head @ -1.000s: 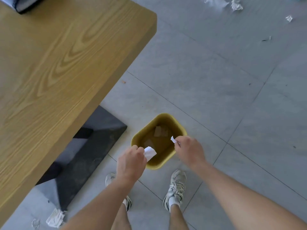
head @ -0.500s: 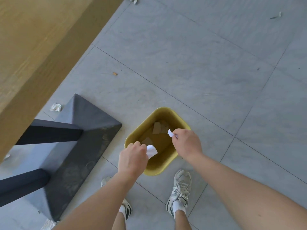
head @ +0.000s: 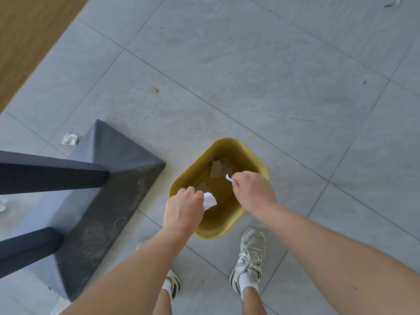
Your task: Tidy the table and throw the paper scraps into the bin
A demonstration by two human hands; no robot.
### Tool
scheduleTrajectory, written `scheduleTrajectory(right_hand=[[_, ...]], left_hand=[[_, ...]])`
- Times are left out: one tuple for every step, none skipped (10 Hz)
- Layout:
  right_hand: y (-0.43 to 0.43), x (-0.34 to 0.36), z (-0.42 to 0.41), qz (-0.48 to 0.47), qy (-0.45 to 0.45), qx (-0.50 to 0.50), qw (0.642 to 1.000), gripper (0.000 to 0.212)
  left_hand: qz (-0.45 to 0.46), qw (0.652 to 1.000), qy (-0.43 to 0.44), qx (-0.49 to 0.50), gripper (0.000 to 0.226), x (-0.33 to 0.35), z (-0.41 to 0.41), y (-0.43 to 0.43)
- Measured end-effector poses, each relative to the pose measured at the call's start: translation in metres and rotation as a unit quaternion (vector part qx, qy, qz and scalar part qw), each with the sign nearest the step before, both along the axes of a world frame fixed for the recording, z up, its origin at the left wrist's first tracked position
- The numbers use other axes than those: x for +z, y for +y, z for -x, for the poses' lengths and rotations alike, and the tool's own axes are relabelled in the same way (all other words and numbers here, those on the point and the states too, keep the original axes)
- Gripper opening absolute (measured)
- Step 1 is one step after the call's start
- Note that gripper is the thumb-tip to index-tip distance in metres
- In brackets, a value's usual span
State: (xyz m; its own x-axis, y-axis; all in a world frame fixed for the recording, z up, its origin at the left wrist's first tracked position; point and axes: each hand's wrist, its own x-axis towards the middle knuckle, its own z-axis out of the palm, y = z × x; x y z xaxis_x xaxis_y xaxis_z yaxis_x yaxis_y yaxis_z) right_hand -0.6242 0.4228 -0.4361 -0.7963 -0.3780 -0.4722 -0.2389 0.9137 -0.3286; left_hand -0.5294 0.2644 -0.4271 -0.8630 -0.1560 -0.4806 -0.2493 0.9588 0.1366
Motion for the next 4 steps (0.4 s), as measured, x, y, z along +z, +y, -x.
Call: scheduleTrajectory(right_hand=[[0.0008, -0.0031, -0.0023, 0.013, -0.002, -0.008, 1.000, 0.020], [0.0027, -0.0048, -0.0027, 0.024, -0.026, -0.015, 0.999, 0.018], [0.0065, -0.0071, -0.0048, 0.033, -0.009, -0.011, 0.999, 0.024], [0.0080, -0.0090, -0.0046, 0.023, -0.014, -0.024, 0.999, 0.032]], left_hand=[[-0.003, 1.000, 0.002, 0.004, 0.017, -0.0003, -0.0016, 0.0014], [-0.009, 1.000, 0.021, 0.007, 0.022, -0.0016, -0.0030, 0.0010], [-0.012, 0.999, 0.032, 0.013, 0.022, -0.0003, -0.0052, -0.0006], [-0.007, 1.000, 0.017, 0.022, 0.022, -0.0017, -0.0082, -0.0001]])
